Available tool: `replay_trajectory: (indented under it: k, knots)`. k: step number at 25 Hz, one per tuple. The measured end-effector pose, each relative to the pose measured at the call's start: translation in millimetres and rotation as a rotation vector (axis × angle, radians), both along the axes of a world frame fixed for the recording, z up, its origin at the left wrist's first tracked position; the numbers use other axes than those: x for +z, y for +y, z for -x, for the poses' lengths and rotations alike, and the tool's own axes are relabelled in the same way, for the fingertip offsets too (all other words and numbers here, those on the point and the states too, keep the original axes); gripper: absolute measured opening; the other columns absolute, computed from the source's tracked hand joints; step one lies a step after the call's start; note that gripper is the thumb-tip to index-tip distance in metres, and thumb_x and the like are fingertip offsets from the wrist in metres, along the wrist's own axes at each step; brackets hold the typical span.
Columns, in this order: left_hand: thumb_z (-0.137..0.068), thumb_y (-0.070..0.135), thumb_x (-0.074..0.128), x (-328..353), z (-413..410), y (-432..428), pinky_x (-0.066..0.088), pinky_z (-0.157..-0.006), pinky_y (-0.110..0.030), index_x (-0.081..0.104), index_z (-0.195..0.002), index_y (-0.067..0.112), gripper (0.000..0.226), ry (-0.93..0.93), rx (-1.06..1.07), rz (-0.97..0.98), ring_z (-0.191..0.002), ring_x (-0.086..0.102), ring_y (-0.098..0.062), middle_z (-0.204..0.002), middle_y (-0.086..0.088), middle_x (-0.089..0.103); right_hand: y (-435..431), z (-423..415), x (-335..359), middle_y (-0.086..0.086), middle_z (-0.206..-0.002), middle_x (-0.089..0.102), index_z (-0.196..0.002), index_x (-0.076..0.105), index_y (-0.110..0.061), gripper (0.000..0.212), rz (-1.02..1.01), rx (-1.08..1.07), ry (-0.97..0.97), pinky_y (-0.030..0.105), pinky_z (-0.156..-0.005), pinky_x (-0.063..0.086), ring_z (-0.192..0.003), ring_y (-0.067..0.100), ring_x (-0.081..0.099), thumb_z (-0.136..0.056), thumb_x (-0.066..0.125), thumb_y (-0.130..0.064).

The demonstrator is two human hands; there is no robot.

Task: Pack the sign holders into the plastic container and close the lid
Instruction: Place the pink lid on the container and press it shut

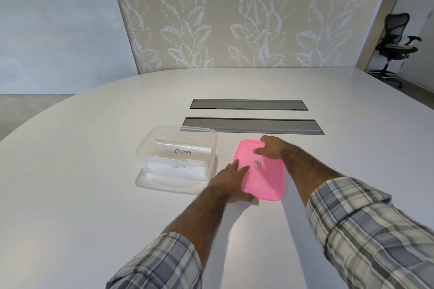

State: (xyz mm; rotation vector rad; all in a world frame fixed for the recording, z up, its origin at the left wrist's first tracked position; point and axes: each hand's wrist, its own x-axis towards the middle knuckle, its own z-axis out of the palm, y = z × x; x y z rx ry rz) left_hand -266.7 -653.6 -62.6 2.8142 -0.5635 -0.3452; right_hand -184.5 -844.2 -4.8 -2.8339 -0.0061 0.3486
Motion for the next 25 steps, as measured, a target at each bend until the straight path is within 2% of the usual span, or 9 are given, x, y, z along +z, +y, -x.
replay_trajectory:
  k: [3, 8, 11, 14, 17, 19, 21, 23, 25]
  knots:
    - [-0.056, 0.075, 0.071, 3, -7, 1, 0.038, -0.11, -0.048, 0.018, -0.153, 0.033, 0.118, 0.012, 0.0, 0.049, -0.142, 0.031, -0.029, -0.162, -0.003, 0.01, -6, -9, -6, 0.01, -0.154, 0.036, -0.149, 0.03, -0.013, 0.077, -0.034, -0.032, 0.031, 0.04, -0.109, 0.036, -0.137, 0.028, 0.04, -0.09, 0.055, -0.056]
    - [-0.062, 0.066, 0.076, 7, -13, 0, 0.033, -0.113, -0.05, 0.023, -0.151, 0.039, 0.107, 0.037, -0.022, 0.054, -0.148, 0.022, -0.024, -0.165, 0.0, 0.007, -18, -17, -15, 0.013, -0.152, 0.035, -0.148, 0.031, -0.014, 0.08, -0.041, -0.117, 0.039, 0.047, -0.108, 0.039, -0.134, 0.034, 0.042, -0.088, 0.054, -0.061]
    - [-0.064, 0.061, 0.078, 9, -14, -2, 0.032, -0.113, -0.051, 0.027, -0.151, 0.039, 0.103, 0.044, -0.044, 0.082, -0.147, 0.024, -0.025, -0.165, 0.001, 0.008, -27, -20, -19, 0.016, -0.151, 0.035, -0.147, 0.031, -0.012, 0.082, -0.017, -0.152, 0.047, 0.048, -0.107, 0.04, -0.133, 0.035, 0.042, -0.087, 0.053, -0.063]
    - [-0.063, 0.057, 0.08, 11, -15, -2, 0.035, -0.112, -0.05, 0.03, -0.15, 0.036, 0.104, 0.048, -0.052, 0.126, -0.143, 0.03, -0.024, -0.164, 0.002, 0.012, -34, -23, -17, 0.021, -0.153, 0.028, -0.147, 0.031, -0.011, 0.083, 0.054, -0.215, -0.003, 0.047, -0.108, 0.036, -0.137, 0.039, 0.034, -0.087, 0.051, -0.064]
    - [-0.061, 0.054, 0.082, 9, -17, -1, 0.039, -0.109, -0.05, 0.027, -0.151, 0.034, 0.107, 0.027, -0.033, 0.16, -0.141, 0.034, -0.025, -0.164, 0.004, 0.01, -43, -24, -6, 0.023, -0.143, 0.039, -0.136, 0.048, -0.008, 0.079, 0.09, -0.272, -0.097, 0.046, -0.101, 0.042, -0.129, 0.039, 0.043, -0.083, 0.054, -0.067]
    - [-0.063, 0.051, 0.081, 9, -19, -1, 0.038, -0.11, -0.05, 0.02, -0.153, 0.036, 0.109, 0.024, 0.016, 0.21, -0.144, 0.032, -0.024, -0.165, 0.0, 0.006, -51, -23, 6, 0.021, -0.133, 0.046, -0.129, 0.054, -0.008, 0.078, 0.046, -0.367, -0.181, 0.045, -0.095, 0.047, -0.121, 0.039, 0.05, -0.078, 0.061, -0.066]
    - [-0.066, 0.045, 0.081, 14, -21, -5, 0.036, -0.111, -0.046, 0.018, -0.154, 0.033, 0.108, 0.006, 0.047, 0.334, -0.144, 0.032, -0.025, -0.16, -0.006, 0.024, -58, -21, 19, 0.02, -0.13, 0.049, -0.129, 0.054, -0.007, 0.077, 0.009, -0.451, -0.245, 0.045, -0.093, 0.048, -0.118, 0.039, 0.053, -0.075, 0.066, -0.062]
    - [-0.066, 0.039, 0.083, 22, -22, -12, 0.04, -0.101, -0.036, 0.028, -0.149, 0.028, 0.1, -0.015, 0.067, 0.46, -0.133, 0.044, -0.026, -0.144, -0.005, 0.047, -63, -17, 31, 0.018, -0.129, 0.048, -0.128, 0.052, -0.008, 0.075, 0.013, -0.51, -0.291, 0.046, -0.093, 0.046, -0.119, 0.037, 0.052, -0.076, 0.067, -0.059]
    - [-0.066, 0.04, 0.084, 32, -21, -18, 0.042, -0.092, -0.033, 0.034, -0.144, 0.025, 0.094, -0.026, 0.112, 0.53, -0.123, 0.053, -0.027, -0.137, -0.003, 0.055, -67, -13, 43, 0.017, -0.128, 0.048, -0.129, 0.05, -0.008, 0.073, 0.022, -0.545, -0.334, 0.047, -0.093, 0.045, -0.119, 0.036, 0.05, -0.078, 0.065, -0.058]
